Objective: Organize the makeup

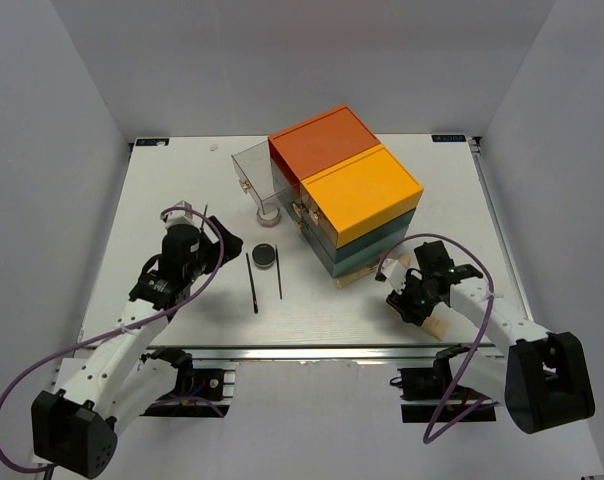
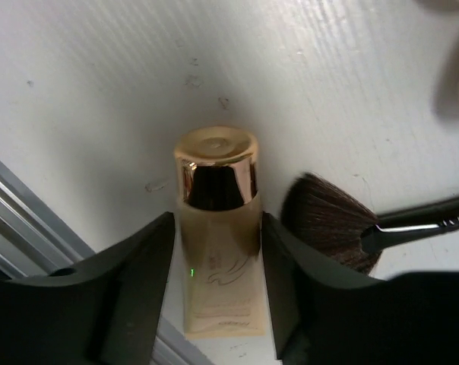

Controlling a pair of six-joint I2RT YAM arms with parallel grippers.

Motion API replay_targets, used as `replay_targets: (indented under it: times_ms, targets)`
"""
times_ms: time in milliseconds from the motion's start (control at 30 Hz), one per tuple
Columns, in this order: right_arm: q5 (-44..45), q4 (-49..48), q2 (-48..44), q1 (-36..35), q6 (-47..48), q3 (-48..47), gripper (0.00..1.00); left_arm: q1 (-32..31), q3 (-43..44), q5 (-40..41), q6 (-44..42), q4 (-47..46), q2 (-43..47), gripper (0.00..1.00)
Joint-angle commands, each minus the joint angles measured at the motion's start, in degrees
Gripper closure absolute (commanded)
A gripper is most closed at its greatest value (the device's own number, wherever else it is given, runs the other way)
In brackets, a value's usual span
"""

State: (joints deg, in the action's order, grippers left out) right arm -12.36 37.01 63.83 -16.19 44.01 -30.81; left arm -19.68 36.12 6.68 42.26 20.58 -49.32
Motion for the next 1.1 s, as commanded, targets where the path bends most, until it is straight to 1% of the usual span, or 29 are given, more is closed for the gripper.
replay_targets:
  times_ms: [0,33,100,133,233,267,333,367,400,433,467,500,533,567,600,633,667,700,733,767,800,833,867,900,933,967,1000,1033,1067]
  targets:
    - [0.85,-2.03,-1.78,-1.22,1.87,2.59,0.49,-0.18,1.15,0.53,-0.07,0.25,1.77,0.06]
    - [0.67,-2.03,-1.96,-1.39,2.13,2.77,0.58,-0.18,1.06,0.36,-0.07,0.25,1.68,0.06]
    - [-0.03,-1.25,-2.48,-1.31,2.92,2.95,0.70,-0.18,1.15,0.18,-0.16,0.25,1.51,0.06]
    - [-0.38,-0.81,-2.75,-1.31,3.19,2.51,0.81,-0.18,1.32,0.09,-0.25,0.25,1.42,0.06]
    - [-3.71,3.14,-5.63,-1.39,4.76,-0.46,0.97,-0.18,1.76,-0.08,-0.51,0.16,1.24,0.06]
    - [-5.20,4.72,-6.78,-1.39,5.55,-1.87,1.00,-0.18,1.94,-0.17,-0.69,0.16,1.16,0.06]
    - [-13.36,11.91,-8.72,-1.48,10.64,-6.08,1.00,-0.18,2.20,-0.44,-1.04,-0.01,1.24,0.06]
    - [-19.22,14.55,-9.94,-1.74,12.49,-11.07,1.00,-0.18,2.29,-0.79,-1.21,-0.01,1.33,0.06]
    - [-21.89,19.62,-10.04,-2.18,14.24,-13.73,1.00,-0.18,2.46,-0.79,-1.39,-0.01,1.42,0.06]
    - [-24.44,21.85,-9.78,-3.84,17.13,-16.36,1.00,-0.18,2.55,-0.88,-1.48,-0.10,1.59,0.06]
    - [-28.29,23.26,-8.39,-5.07,17.42,-21.18,1.00,-0.18,2.73,-0.96,-1.65,-0.19,1.77,0.06]
    - [-29.90,23.97,-7.42,-6.48,17.17,-23.49,1.00,-0.18,2.82,-0.88,-1.74,-0.27,1.95,0.06]
    - [-31.74,24.24,-6.36,-9.62,15.42,-25.86,1.00,-0.18,3.25,-0.79,-1.92,-0.19,2.12,0.06]
    - [-34.89,23.81,-4.18,-11.39,13.84,-30.41,1.00,-0.18,3.43,-0.61,-2.01,0.07,2.38,0.06]
    - [-36.23,22.41,-3.11,-13.33,11.30,-32.63,1.00,-0.18,3.61,-0.53,-2.09,0.16,2.91,0.06]
    - [-37.64,18.48,-1.97,-17.35,8.40,-34.82,1.00,-0.18,3.78,-0.44,-2.09,0.16,3.17,0.06]
    - [-40.52,16.18,0.22,-19.22,2.54,-37.02,1.00,-0.18,4.13,-0.26,-2.18,0.60,3.61,0.06]
    - [-41.68,13.81,1.37,-20.89,-0.47,-41.66,1.00,-0.18,4.31,0.09,-2.36,0.78,4.05,0.06]
    - [-42.56,8.91,2.86,-23.78,-3.46,-44.14,1.00,-0.18,4.75,0.44,-2.36,1.39,5.10,0.06]
    - [-43.01,6.60,6.27,-25.11,-8.89,-46.95,1.00,-0.18,4.92,0.88,-2.36,1.83,5.55,0.06]
    - [-42.31,4.14,8.04,-26.34,-11.55,-53.07,1.00,-0.09,5.01,1.49,-2.36,2.09,6.16,0.06]
    - [-40.83,0.99,9.89,-28.53,-14.71,-56.17,1.00,-0.09,4.93,1.58,-2.18,2.36,7.21,0.06]
    - [-35.33,-7.14,13.47,-29.42,-20.92,-59.08,1.00,-0.18,4.84,1.76,-2.10,2.88,7.74,0.06]
    - [-31.88,-11.92,15.08,-30.39,-23.59,-63.63,1.00,-0.18,4.66,2.11,-1.66,3.15,8.27,0.06]
    - [-28.28,-16.49,17.01,-30.57,-25.62,-65.59,1.00,-0.18,4.49,2.29,-1.39,3.41,8.71,0.06]
    - [-21.89,-23.15,21.38,-30.57,-26.68,-67.78,1.00,-0.18,4.40,2.37,-1.13,3.94,9.67,0.06]
    - [-19.05,-25.48,23.86,-30.66,-27.74,-73.11,1.00,-0.18,4.22,2.64,-0.69,4.29,10.20,0.06]
    - [-16.41,-27.42,29.10,-30.66,-28.18,-75.86,1.00,-0.18,4.14,2.81,-0.43,4.99,10.64,0.06]
    - [-12.12,-30.39,31.68,-30.66,-28.54,-78.41,1.00,-0.18,4.14,2.90,-0.42,5.26,11.52,0.06]
